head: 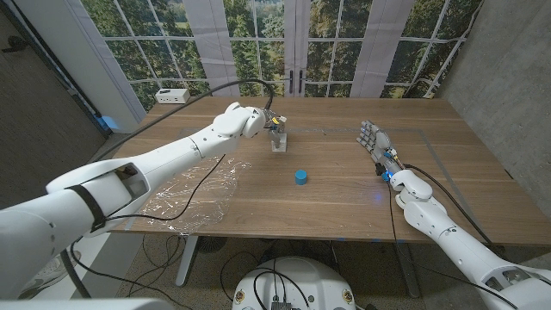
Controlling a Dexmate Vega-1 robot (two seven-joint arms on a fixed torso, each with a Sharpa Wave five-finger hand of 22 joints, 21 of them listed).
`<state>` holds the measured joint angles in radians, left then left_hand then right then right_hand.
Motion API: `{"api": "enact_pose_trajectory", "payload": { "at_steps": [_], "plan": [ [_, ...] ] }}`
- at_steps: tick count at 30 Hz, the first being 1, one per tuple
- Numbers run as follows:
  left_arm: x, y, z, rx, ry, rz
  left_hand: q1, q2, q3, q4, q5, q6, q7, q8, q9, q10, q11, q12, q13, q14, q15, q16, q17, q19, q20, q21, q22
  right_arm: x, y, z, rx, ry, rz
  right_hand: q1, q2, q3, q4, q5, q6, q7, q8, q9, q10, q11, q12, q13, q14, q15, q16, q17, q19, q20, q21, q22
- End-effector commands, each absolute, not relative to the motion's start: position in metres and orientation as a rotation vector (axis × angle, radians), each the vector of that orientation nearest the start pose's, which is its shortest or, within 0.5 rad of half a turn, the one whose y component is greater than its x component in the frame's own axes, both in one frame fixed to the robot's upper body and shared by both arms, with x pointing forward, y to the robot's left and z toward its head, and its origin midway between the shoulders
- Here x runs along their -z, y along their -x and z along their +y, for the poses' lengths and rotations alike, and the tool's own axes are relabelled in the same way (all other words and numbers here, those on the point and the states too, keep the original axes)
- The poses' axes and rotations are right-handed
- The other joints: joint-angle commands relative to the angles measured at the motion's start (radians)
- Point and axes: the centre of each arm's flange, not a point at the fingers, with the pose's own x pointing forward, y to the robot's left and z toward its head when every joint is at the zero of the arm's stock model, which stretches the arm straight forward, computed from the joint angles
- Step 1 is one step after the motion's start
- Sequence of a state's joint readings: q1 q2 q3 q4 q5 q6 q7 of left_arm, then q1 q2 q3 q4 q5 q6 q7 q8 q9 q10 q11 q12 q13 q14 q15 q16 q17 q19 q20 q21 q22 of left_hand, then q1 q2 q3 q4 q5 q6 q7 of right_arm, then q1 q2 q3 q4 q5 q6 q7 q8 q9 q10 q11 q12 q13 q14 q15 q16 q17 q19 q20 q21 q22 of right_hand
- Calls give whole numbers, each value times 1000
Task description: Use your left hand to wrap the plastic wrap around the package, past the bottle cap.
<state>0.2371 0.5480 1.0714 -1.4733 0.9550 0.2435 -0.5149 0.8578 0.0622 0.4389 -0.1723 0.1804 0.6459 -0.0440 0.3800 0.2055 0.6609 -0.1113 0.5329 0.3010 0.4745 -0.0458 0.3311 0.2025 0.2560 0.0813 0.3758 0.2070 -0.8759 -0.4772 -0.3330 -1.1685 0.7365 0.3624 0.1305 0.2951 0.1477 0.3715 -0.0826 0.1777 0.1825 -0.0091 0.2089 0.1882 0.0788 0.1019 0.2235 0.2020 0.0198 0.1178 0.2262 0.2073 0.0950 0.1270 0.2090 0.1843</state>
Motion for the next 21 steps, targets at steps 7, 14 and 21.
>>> {"api": "enact_pose_trajectory", "payload": {
  "at_steps": [7, 14, 21],
  "plan": [
    [-81, -647, 101, 4, -2039, -505, 94, 129, 52, 25, 3, 186, 24, 45, 18, 124, -25, 55, 45, 93, -131, 10, -1, 41, -1, 28, 6, 71, -654, -316, -209, -127, -558, -3, 5, 0, 1, 1, 10, 2, 1, 5, 13, 7, 4, 3, 9, 0, 8, 1, 3, 3, 8, 1],
    [-86, -636, 109, -13, -2006, -527, 94, 128, 61, 31, 3, 187, 22, 49, 23, 125, -28, 57, 51, 99, -132, 4, -2, 40, -2, 30, 6, 69, -651, -313, -210, -118, -559, -3, 6, 0, 2, 1, 11, 3, 0, 6, 14, 6, 3, 3, 10, 1, 8, 1, 3, 3, 8, 1],
    [-88, -622, 117, -10, -1975, -545, 94, 125, 66, 34, 2, 188, 21, 53, 29, 124, -29, 59, 56, 102, -132, 0, -1, 41, -1, 33, 6, 67, -648, -310, -217, -109, -560, -3, 6, 1, 2, 1, 11, 3, -1, 6, 16, 6, 3, 3, 12, 1, 8, 1, 3, 4, 8, 1]
  ]
}}
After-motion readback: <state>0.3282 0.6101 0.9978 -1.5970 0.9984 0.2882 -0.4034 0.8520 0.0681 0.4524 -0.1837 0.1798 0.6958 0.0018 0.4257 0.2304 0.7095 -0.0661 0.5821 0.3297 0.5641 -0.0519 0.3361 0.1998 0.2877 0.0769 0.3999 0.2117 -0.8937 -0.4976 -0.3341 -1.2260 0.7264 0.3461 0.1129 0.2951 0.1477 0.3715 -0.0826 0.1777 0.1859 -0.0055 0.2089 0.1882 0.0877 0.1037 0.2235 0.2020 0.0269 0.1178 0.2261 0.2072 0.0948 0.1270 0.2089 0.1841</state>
